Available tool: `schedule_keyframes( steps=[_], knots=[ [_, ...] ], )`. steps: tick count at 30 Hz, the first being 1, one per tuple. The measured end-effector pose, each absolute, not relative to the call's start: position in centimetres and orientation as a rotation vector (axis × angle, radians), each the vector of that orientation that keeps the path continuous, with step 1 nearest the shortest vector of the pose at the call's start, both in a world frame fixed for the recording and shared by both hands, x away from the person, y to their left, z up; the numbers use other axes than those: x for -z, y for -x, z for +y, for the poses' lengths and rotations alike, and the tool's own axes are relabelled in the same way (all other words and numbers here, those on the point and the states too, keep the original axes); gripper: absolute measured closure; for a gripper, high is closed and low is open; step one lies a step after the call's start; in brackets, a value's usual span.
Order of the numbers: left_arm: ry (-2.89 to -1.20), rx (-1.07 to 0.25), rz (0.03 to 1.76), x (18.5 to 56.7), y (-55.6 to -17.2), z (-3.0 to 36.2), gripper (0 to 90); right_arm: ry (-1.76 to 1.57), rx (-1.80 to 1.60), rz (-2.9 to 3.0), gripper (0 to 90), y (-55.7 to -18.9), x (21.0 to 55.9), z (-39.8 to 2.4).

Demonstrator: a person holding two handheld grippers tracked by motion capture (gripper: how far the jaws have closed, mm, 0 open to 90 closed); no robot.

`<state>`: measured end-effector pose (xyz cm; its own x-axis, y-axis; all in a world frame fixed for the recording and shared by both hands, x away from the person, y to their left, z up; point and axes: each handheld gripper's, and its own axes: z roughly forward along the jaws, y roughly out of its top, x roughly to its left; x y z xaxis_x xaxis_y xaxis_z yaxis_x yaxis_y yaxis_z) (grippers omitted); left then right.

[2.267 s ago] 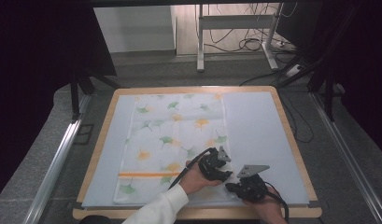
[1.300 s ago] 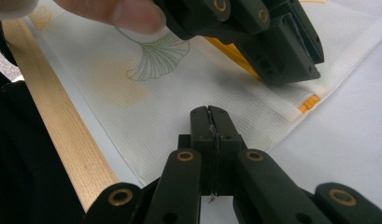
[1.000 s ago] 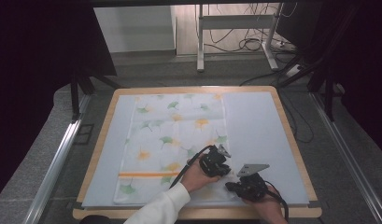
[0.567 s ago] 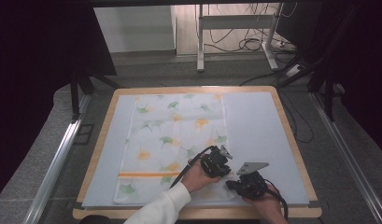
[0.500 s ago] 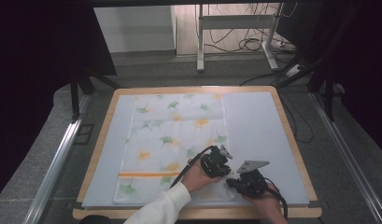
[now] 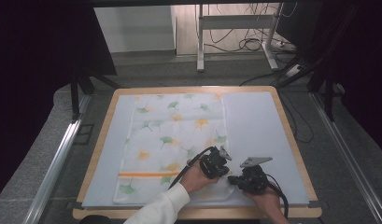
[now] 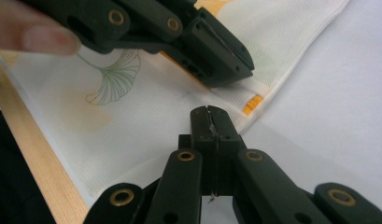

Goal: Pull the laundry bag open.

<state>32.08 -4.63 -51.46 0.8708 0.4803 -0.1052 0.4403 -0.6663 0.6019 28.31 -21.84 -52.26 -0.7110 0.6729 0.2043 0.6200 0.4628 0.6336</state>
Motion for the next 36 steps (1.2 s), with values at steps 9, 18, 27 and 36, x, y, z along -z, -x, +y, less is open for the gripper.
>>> schedule_keyframes(
  steps=[9, 18, 27, 36],
  knots=[
    [-2.405, -0.092, 0.644, 51.4, -31.9, -4.4, 90.0, -1.231, -1.115, 2.624, 89.6, -28.8, 52.4, -22.0],
    [-2.412, -0.1, 0.638, 51.4, -31.8, -4.2, 90.0, -1.324, -1.183, 2.618, 89.7, -29.1, 52.7, -22.6],
    [-2.435, -0.105, 0.634, 51.2, -31.6, -3.6, 90.0, -1.337, -1.187, 2.62, 89.7, -29.2, 52.8, -22.6],
    [-2.435, -0.101, 0.64, 51.1, -31.4, -2.6, 90.0, -1.345, -1.193, 2.621, 89.7, -29.2, 52.8, -22.6]
  ],
)
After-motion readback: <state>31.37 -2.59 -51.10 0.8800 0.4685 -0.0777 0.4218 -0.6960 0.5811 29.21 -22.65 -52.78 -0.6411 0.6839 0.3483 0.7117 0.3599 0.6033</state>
